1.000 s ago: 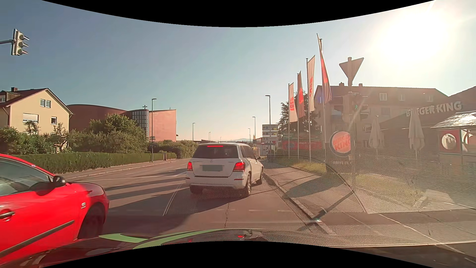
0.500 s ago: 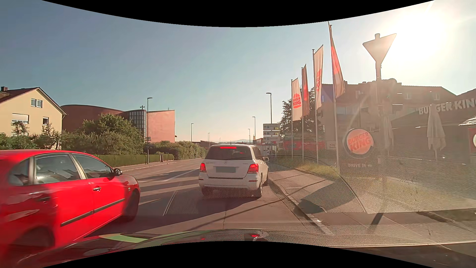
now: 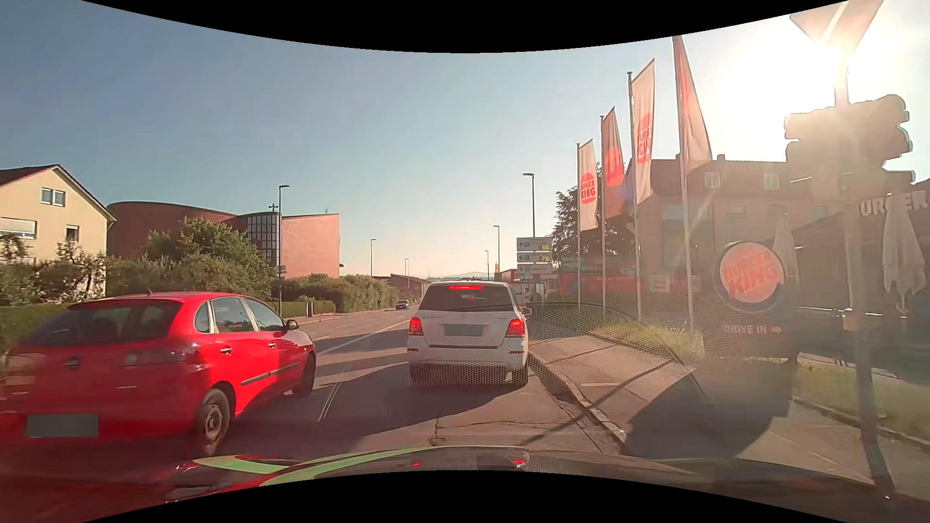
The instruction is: Follow the waypoints while adhering to traffic rules and regulations
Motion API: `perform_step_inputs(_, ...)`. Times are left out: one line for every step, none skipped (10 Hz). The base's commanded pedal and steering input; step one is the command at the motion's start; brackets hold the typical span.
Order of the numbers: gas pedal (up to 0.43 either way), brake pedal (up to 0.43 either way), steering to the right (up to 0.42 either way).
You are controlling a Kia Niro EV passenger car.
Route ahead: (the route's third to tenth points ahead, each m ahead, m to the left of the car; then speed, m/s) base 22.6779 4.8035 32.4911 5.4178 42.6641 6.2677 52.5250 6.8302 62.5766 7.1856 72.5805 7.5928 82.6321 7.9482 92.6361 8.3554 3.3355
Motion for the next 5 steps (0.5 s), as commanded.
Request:
perform_step_inputs(0.0,0.116,0.001)
perform_step_inputs(0.0,0.14,0.0)
perform_step_inputs(0.0,0.14,-0.004)
perform_step_inputs(0.0,0.146,-0.009)
perform_step_inputs(0.0,0.14,-0.009)
